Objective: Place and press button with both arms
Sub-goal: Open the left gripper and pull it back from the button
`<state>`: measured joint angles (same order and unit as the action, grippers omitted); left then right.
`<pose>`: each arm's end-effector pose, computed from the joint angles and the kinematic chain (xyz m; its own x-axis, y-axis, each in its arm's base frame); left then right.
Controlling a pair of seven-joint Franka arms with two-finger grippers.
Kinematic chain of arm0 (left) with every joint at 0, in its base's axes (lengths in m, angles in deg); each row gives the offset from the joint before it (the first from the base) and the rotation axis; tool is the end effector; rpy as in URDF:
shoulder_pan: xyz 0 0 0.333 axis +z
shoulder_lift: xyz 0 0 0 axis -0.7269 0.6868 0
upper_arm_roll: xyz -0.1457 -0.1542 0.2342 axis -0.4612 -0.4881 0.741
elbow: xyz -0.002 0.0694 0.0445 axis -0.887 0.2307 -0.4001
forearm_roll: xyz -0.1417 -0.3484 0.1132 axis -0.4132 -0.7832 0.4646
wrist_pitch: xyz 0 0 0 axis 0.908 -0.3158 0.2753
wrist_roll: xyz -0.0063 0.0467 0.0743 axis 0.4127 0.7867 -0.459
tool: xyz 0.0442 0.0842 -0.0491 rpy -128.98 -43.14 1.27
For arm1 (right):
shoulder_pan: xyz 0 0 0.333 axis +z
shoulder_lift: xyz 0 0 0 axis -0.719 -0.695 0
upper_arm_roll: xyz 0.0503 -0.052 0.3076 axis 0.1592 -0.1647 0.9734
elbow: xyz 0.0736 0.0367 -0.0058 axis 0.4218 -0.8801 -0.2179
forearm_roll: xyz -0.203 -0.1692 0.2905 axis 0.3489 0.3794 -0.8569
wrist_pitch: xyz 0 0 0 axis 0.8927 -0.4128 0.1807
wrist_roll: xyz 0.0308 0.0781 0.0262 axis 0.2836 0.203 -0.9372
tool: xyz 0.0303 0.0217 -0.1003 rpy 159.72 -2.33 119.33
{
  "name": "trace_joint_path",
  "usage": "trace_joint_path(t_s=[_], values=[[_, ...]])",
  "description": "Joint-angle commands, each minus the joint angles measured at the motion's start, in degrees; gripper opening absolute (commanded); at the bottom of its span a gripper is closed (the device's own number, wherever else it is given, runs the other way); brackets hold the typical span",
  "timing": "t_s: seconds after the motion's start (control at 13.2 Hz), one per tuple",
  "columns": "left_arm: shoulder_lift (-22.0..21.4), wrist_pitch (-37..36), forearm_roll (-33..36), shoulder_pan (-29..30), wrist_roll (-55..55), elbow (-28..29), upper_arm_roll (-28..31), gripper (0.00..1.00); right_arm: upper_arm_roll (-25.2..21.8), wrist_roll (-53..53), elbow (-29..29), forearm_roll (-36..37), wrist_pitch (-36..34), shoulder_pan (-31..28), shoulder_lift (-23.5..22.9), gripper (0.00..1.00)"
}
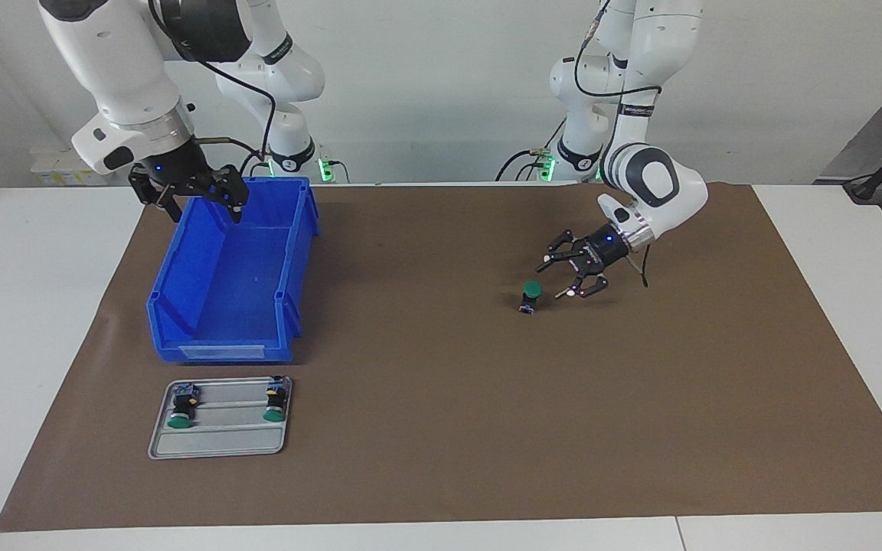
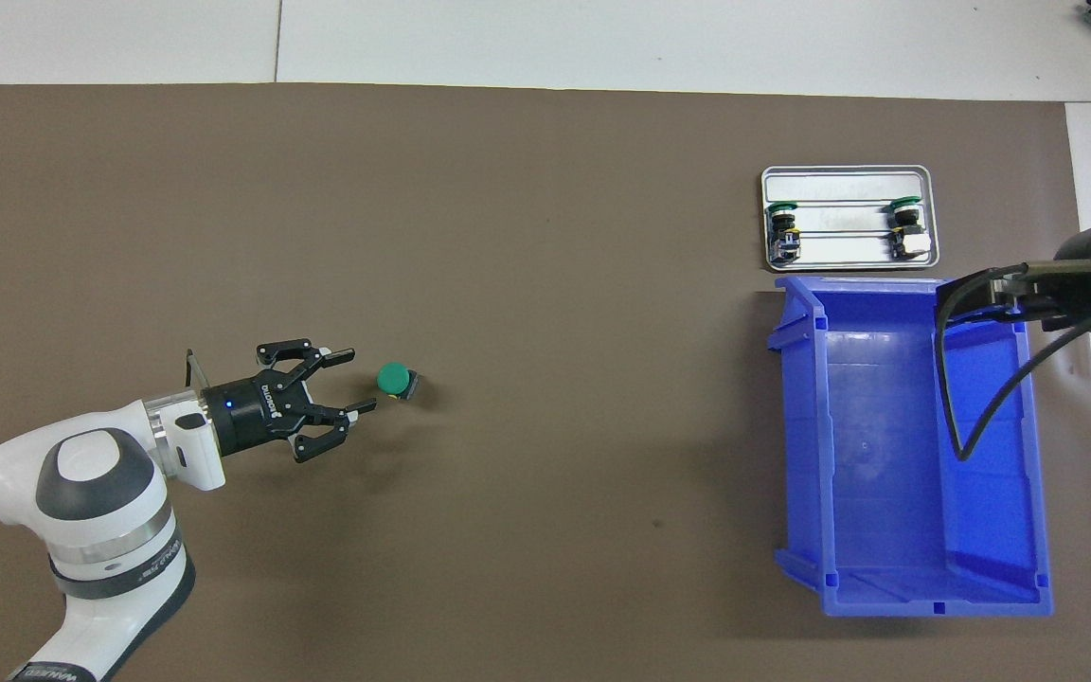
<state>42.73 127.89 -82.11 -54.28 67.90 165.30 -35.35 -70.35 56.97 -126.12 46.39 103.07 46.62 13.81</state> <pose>0.4622 -0.0819 0.2877 0.3270 -0.3878 0.8618 -0.8971 -0.4140 0.1541 0.5516 0.0211 0.6041 0.9987 -0.0438 -0.0243 -0.0434 -0.9989 0.0173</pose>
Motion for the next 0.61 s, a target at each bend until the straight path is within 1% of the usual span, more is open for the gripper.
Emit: trace_joint_path(t_s=[0.0,0.15,0.3,0.38,0.53], values=[[-2.22,0.41,3.39,5.17,-1.43,0.59,-0.16,0.72,0.07,-1.17,-0.14,-0.86,-0.36,-0.21,0.23,1.00],[-1.26,0.58,7.08,9.74,-3.97,-3.09,-0.16,0.72,0.07,-1.17,-0.23,-0.86,-0.27,-0.21,0.23,1.00],[-0.73,1.98,10.33,12.74,-8.18,-6.61,-0.16,0.73,0.07,-1.17,-0.14,-0.86,-0.27,-0.21,0.23,1.00],[-0.64,4.60,11.74,13.45,-9.51,-8.20,-0.16,0.78,0.07,-1.17,-0.23,-0.86,-0.27,-0.21,0.23,1.00],[-0.72,8.74,12.37,14.50,-9.96,-10.40,-0.16,0.93,0.16,-1.17,-0.14,-0.86,-0.27,-0.21,0.23,1.00]])
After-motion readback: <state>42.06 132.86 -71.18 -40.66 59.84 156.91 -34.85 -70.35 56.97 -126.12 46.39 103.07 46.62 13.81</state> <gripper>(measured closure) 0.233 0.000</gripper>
